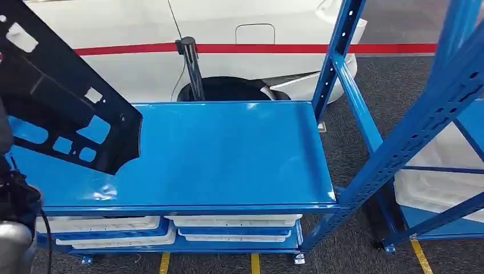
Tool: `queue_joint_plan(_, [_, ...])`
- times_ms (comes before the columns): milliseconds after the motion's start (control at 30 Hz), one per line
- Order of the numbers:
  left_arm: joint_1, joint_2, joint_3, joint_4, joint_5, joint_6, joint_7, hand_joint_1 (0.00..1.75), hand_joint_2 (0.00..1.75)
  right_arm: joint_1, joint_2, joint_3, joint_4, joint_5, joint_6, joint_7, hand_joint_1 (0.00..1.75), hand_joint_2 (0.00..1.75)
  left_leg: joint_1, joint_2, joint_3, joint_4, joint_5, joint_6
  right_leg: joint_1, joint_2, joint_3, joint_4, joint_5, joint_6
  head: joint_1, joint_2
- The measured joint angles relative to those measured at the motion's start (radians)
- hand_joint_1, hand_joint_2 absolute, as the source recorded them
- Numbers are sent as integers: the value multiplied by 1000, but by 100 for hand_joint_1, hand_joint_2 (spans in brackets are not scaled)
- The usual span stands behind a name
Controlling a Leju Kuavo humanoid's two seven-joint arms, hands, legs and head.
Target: Take the parts from the cabinet and place them on the table.
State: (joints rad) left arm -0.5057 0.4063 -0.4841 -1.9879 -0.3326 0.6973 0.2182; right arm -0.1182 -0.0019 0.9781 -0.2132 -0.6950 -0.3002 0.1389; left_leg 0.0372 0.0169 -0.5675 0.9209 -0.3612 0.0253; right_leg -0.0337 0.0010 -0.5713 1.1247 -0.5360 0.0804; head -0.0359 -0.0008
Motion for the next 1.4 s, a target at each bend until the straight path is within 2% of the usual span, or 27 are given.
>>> queue_joint_plan(33, [0,-4,1,-3,-1,0,0,175,175,0,0,2,0,0,0,0,0,0,6,0,-4,7,0,-9,-7,-1,56,-107,43,8,1,0])
queue_joint_plan(67, [-1,-6,2,-6,-2,0,-1,175,175,-1,1,4,0,1,0,0,0,0,7,-1,-9,15,0,-20,-12,-1,86,-173,35,16,0,0])
queue_joint_plan(100, [-2,-7,4,-8,-1,0,-1,175,175,0,1,5,0,1,0,0,0,0,3,-4,-15,17,3,-31,4,13,77,-151,57,-6,0,0])
queue_joint_plan(167, [-6,-8,4,-11,-2,0,-1,175,175,-4,-1,5,0,1,0,2,0,0,6,-3,-19,19,12,-45,4,17,66,-153,49,-29,-1,0])
queue_joint_plan(233, [-6,-9,4,-11,-1,0,-1,175,175,-4,-1,6,0,0,0,2,0,0,16,-4,-23,17,18,-61,4,16,51,-155,65,-55,-2,0])
queue_joint_plan(267, [-8,-10,4,-12,0,0,0,175,175,-5,-1,6,0,0,0,2,0,0,16,-4,-40,51,-26,-58,6,14,43,-155,74,-65,-2,0])
queue_joint_plan(333, [-12,-10,3,-13,-2,0,2,175,175,-5,-1,6,0,0,-3,2,0,0,10,-6,-92,198,-143,-54,10,13,21,-154,91,-77,-3,0])
queue_joint_plan(400, [-13,-10,0,-13,-6,0,2,175,175,-4,0,7,0,0,-6,2,0,0,3,-7,-128,345,-212,-52,17,13,-5,-154,110,-82,-3,0])
queue_joint_plan(467, [-14,-12,-6,-13,-7,0,3,175,175,-4,1,7,0,0,-6,2,0,0,-4,-7,-86,327,-180,-42,23,13,-30,-153,129,-82,-3,0])
queue_joint_plan(533, [-23,-14,-10,-13,-12,0,6,175,175,-5,1,7,0,-1,-7,2,0,0,-13,-7,21,178,-126,-25,25,16,-50,-153,147,-79,-3,0])
queue_joint_plan(600, [-38,-15,-13,-15,-18,0,14,175,175,-6,2,8,0,-4,-7,0,0,0,-29,-8,136,11,-143,-10,33,17,-62,-151,160,-70,-3,0])
queue_joint_plan(667, [-40,-15,-16,-16,-19,0,15,175,175,-6,2,8,0,-4,-8,0,0,0,-33,-8,122,10,-136,-6,29,16,-64,-156,181,-58,-5,0])
queue_joint_plan(733, [-40,-16,-21,-16,-18,0,16,175,175,-2,1,10,0,-4,-8,0,0,0,-29,-7,112,4,-115,8,33,17,-67,-165,196,-44,-4,0])
queue_joint_plan(767, [-45,-18,-24,-16,-18,0,16,175,175,-2,1,11,0,-5,-9,0,0,0,-26,-4,102,1,-101,14,26,15,-81,-146,163,-42,-4,0])
queue_joint_plan(800, [-46,-19,-26,-16,-18,-1,18,175,175,-3,1,11,0,-4,-9,0,0,0,-26,-3,90,1,-90,24,25,13,-100,-95,98,-36,-2,0])
queue_joint_plan(867, [-46,-22,-29,-16,-19,-2,18,175,175,-2,1,11,0,-5,-9,0,0,0,-26,-3,65,1,-70,31,24,12,-146,65,-22,-27,-2,0])
queue_joint_plan(900, [-46,-23,-30,-16,-19,-3,19,175,175,-3,1,11,0,-5,-9,0,0,0,-26,-3,51,2,-60,31,23,12,-161,135,-47,-22,-2,0])
queue_joint_plan(933, [-46,-24,-32,-16,-20,-3,21,175,175,-3,1,12,0,-5,-9,0,0,0,-26,-3,36,3,-49,28,22,12,-159,173,-40,-19,-1,0])
queue_joint_plan(967, [-46,-24,-34,-16,-23,-4,23,175,175,-3,1,12,0,-5,-9,0,0,0,-26,-3,23,4,-40,26,21,10,-135,163,-12,-18,-2,0])
queue_joint_plan(1033, [-46,-24,-39,-16,-28,-6,28,175,175,-3,1,12,0,-5,-9,-2,0,0,-25,-3,1,6,-23,19,19,8,-29,30,59,-20,-2,0])
queue_joint_plan(1100, [-50,-24,-41,-16,-35,-5,37,175,175,-7,1,12,0,-5,-9,-5,0,0,-30,-3,-9,13,-15,9,24,6,107,-143,49,-28,-1,0])
queue_joint_plan(1133, [-53,-24,-41,-16,-39,-4,37,175,175,-6,0,12,0,-5,-9,-6,0,0,-30,0,-11,18,-11,4,27,7,125,-191,34,-38,-3,0])
queue_joint_plan(1233, [-57,-24,-47,-16,-43,-4,50,175,175,-6,0,12,0,-5,-9,-6,0,0,-28,3,-19,18,12,-17,31,9,105,-185,45,-59,-2,0])
queue_joint_plan(1267, [-57,-24,-47,-16,-44,-4,52,175,175,-6,2,13,0,-4,-9,-6,0,0,-20,0,-26,31,-6,-21,22,3,100,-188,55,-69,-2,0])
queue_joint_plan(1300, [-59,-24,-47,-16,-45,-3,53,175,175,-7,2,13,0,-4,-8,-5,0,0,-21,-4,-44,70,-56,-27,23,3,90,-188,63,-76,-5,0])
queue_joint_plan(1367, [-59,-24,-47,-16,-47,-3,53,175,175,-7,2,13,0,-4,-8,-3,0,0,-19,-5,-99,235,-174,-38,23,0,65,-188,83,-83,-6,0])
queue_joint_plan(1400, [-57,-24,-47,-16,-48,-3,53,175,175,-6,2,13,0,-4,-8,-3,0,0,-19,-5,-120,314,-206,-40,24,0,51,-187,93,-83,-6,0])
